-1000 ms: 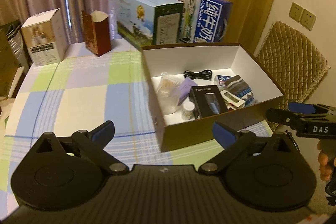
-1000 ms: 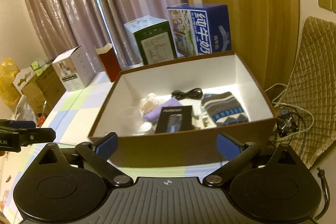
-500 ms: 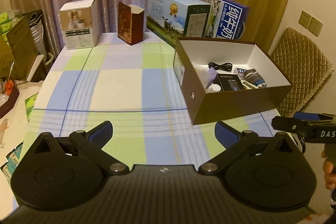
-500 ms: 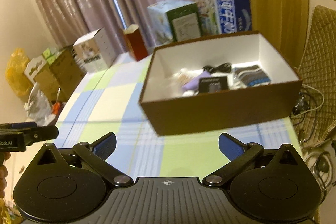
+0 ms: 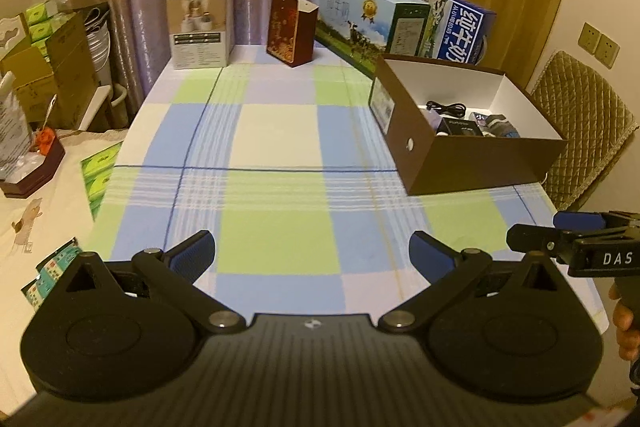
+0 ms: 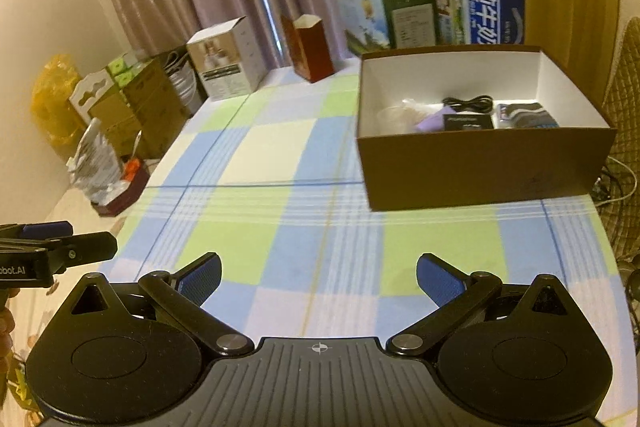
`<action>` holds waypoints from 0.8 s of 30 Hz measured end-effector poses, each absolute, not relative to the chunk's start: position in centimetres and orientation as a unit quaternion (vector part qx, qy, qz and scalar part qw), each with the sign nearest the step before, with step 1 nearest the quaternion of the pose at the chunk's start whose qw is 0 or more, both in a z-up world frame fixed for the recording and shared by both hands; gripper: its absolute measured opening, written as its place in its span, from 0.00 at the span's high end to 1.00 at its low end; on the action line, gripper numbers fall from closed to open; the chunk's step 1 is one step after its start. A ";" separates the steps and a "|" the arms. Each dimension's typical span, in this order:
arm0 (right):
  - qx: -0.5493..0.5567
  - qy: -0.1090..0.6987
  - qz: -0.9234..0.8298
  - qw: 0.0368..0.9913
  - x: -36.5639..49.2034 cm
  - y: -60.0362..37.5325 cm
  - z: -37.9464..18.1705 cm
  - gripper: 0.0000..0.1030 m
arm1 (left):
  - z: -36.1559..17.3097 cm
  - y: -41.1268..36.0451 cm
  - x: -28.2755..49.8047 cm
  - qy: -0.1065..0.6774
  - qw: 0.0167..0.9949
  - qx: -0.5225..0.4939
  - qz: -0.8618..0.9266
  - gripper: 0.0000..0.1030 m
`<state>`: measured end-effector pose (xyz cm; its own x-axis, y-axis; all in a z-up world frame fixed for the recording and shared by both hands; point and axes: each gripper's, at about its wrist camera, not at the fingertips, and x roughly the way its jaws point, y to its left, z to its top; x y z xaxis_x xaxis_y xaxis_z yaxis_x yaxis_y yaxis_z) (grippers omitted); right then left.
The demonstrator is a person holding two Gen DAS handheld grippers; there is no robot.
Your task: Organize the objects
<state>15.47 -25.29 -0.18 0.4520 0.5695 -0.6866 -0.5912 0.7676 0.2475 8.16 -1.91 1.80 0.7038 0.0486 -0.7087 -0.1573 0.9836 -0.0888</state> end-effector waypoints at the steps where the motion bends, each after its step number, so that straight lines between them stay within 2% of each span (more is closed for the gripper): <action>1: -0.015 0.398 0.341 0.851 15.0 -25.1 -0.2 0.02 | 1.7 -1.7 7.9 0.382 0.919 -0.070 0.058 0.01; 24: -0.033 0.400 0.355 0.844 10.3 -22.9 -0.6 0.02 | 0.9 -0.3 3.4 0.387 0.917 -0.078 0.062 0.01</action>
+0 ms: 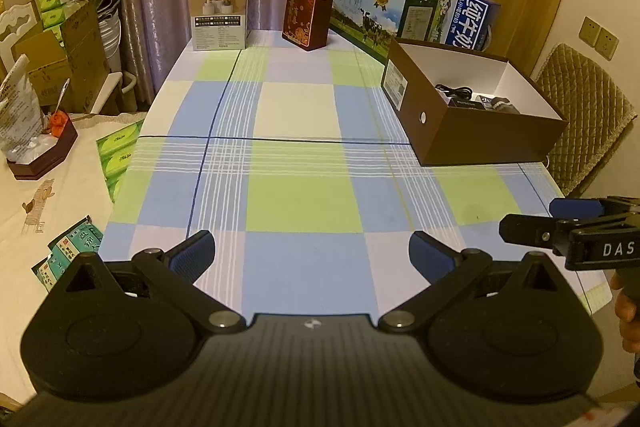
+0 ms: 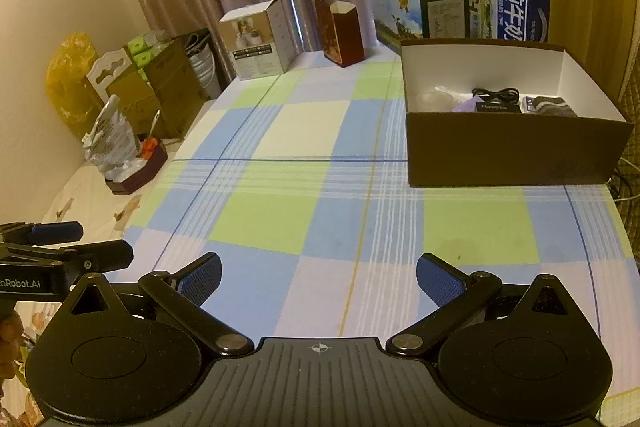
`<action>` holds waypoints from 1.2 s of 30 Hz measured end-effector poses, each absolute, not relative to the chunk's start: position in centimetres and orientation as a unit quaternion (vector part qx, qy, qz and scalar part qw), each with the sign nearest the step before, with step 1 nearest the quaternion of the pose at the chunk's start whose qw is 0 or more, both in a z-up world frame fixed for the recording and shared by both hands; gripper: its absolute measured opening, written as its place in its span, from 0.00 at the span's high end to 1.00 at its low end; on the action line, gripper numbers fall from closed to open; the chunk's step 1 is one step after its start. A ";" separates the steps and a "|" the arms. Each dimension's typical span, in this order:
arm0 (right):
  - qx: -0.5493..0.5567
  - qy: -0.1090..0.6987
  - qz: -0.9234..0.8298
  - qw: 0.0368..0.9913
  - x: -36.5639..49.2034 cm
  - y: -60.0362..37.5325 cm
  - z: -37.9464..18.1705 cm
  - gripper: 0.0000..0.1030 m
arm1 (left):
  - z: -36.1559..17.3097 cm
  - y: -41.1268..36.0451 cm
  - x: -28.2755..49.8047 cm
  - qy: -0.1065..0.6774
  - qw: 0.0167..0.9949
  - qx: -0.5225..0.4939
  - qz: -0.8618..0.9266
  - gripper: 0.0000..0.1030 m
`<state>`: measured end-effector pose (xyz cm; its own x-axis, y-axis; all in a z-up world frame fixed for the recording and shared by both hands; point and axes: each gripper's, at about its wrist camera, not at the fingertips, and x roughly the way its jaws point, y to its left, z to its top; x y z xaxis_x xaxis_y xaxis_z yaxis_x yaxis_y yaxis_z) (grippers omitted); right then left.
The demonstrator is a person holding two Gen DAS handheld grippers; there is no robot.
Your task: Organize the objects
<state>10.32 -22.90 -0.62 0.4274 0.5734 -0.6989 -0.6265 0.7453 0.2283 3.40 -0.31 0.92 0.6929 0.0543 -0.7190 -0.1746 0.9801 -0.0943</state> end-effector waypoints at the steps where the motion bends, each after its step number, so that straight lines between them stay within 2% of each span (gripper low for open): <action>1: -0.034 0.400 0.355 0.844 10.2 -22.8 -0.6 0.02 | 0.9 -0.3 3.4 0.387 0.917 -0.078 0.063 0.01; 36: -0.038 0.402 0.354 0.843 9.8 -22.9 -0.7 0.02 | 1.2 -1.3 3.6 0.384 0.918 -0.075 0.060 0.01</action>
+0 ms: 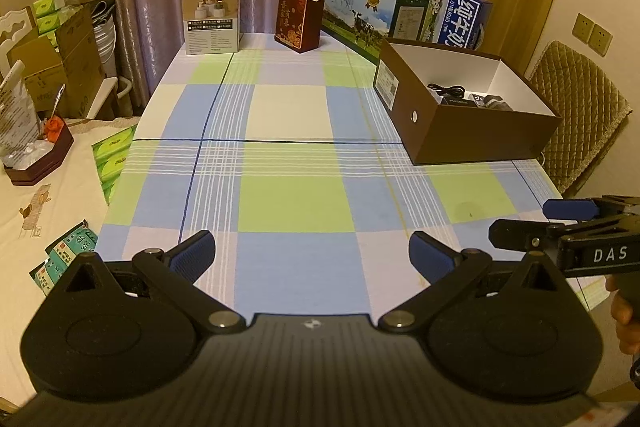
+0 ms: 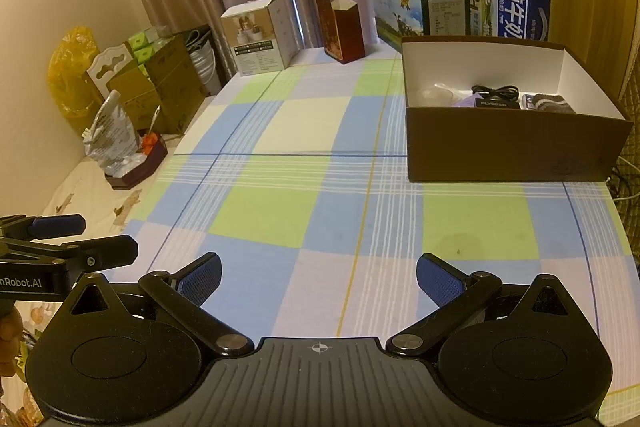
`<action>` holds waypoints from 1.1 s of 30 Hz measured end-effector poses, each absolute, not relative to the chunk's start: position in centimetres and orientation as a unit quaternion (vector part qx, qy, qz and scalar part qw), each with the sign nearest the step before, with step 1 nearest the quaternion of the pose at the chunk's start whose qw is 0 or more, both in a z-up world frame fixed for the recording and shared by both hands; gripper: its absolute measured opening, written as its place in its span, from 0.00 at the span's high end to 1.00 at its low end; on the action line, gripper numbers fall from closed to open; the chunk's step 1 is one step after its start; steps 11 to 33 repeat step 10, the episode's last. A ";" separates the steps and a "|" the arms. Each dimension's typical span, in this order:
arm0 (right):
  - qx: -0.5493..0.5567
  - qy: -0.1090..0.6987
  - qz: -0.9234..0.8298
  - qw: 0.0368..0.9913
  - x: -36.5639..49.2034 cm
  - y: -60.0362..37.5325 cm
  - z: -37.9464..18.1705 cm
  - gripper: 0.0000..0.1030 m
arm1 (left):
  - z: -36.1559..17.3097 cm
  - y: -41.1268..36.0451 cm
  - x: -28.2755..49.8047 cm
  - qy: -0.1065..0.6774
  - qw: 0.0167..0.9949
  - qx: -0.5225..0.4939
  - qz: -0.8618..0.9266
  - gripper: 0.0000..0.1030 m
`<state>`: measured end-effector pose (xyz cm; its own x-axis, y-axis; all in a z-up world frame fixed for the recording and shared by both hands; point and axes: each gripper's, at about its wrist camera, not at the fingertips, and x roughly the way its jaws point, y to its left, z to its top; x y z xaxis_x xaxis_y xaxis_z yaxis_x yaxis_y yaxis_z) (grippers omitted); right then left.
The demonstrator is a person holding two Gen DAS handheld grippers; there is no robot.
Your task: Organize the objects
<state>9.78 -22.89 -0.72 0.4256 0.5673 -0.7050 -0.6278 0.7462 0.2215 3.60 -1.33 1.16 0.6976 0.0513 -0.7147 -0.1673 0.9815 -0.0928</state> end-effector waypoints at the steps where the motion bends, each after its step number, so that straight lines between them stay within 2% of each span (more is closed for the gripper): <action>1: -0.038 0.402 0.354 0.843 9.8 -22.9 -0.7 0.02 | 1.2 -1.3 3.6 0.384 0.918 -0.075 0.060 0.01; 33: -0.038 0.402 0.354 0.844 9.8 -22.9 -0.7 0.02 | 0.8 -1.5 3.8 0.386 0.918 -0.072 0.061 0.01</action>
